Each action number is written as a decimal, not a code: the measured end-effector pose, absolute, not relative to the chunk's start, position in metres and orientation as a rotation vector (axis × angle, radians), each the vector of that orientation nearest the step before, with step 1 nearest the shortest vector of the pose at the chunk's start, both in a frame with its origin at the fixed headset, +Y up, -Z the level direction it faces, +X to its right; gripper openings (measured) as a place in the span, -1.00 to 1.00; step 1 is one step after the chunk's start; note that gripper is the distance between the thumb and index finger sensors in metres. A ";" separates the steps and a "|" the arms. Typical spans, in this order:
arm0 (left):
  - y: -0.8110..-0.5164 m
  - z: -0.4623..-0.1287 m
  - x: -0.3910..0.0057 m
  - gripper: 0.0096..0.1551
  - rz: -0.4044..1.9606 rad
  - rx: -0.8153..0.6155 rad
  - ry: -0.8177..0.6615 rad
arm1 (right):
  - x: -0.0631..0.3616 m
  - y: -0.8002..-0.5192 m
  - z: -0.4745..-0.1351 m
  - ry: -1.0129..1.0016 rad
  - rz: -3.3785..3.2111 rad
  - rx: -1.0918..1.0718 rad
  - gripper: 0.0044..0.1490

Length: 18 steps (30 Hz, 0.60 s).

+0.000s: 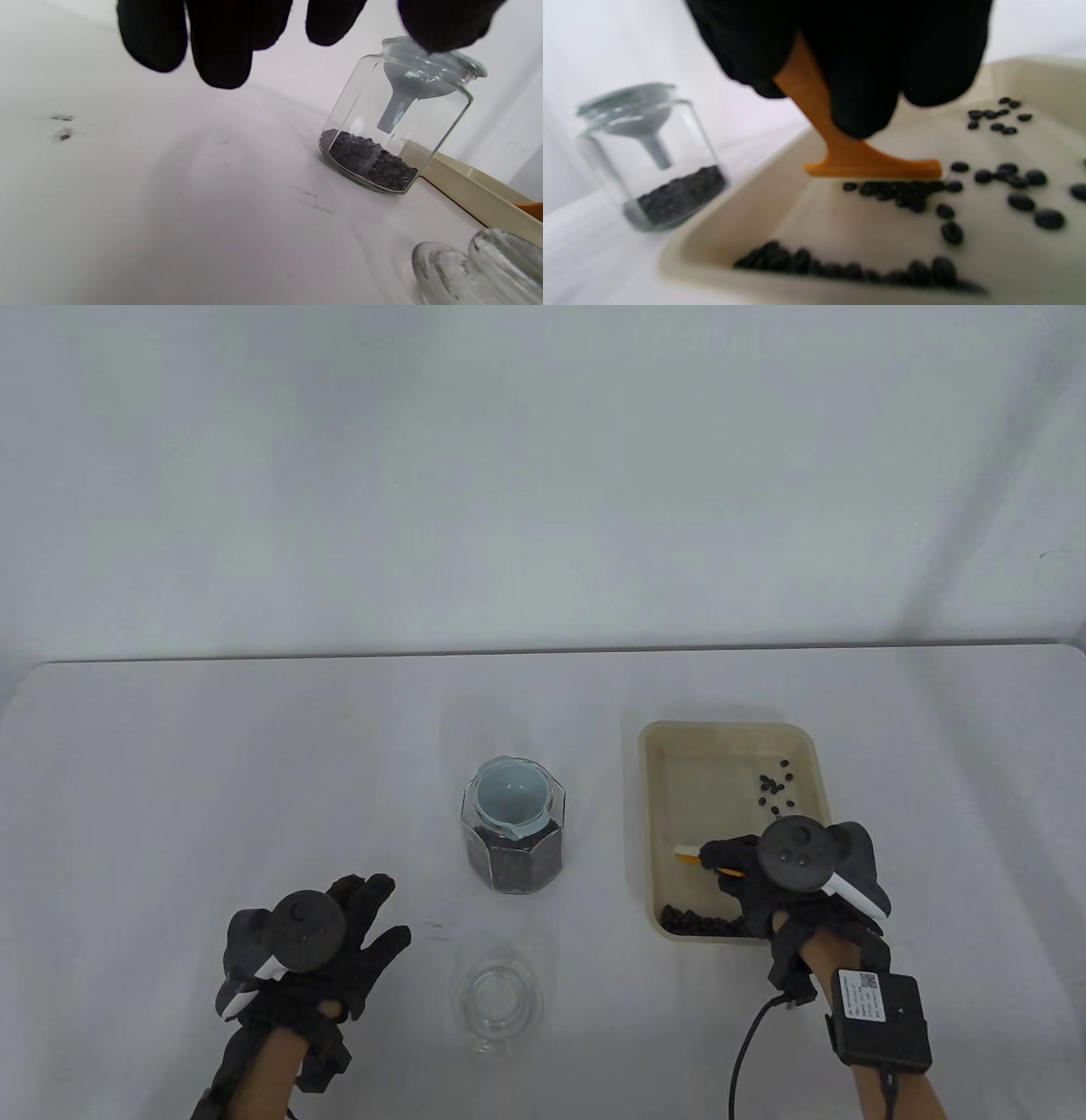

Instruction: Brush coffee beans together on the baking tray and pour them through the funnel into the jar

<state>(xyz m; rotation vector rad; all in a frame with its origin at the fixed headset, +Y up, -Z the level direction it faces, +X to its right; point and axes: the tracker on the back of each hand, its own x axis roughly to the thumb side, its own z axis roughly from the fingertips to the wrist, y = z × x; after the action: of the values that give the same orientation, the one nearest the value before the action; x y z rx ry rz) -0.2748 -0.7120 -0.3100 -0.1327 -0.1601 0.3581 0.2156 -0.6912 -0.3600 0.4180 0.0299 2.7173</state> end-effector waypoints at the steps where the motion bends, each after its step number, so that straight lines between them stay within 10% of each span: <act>1: -0.712 -0.310 -0.275 -0.11 0.358 -0.133 -0.160 | 0.215 -0.690 -0.357 0.032 2.721 0.428 -0.45; 18: -0.713 -0.306 -0.274 -0.11 0.348 -0.125 -0.171 | 0.210 -0.665 -0.314 -0.040 2.726 0.489 -0.45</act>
<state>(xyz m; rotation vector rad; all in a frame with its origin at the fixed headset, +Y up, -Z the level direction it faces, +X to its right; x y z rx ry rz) -0.2739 -0.7127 -0.3063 -0.1251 -0.1713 0.3480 0.2096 -0.6647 -0.3136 0.4886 -0.0403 2.7264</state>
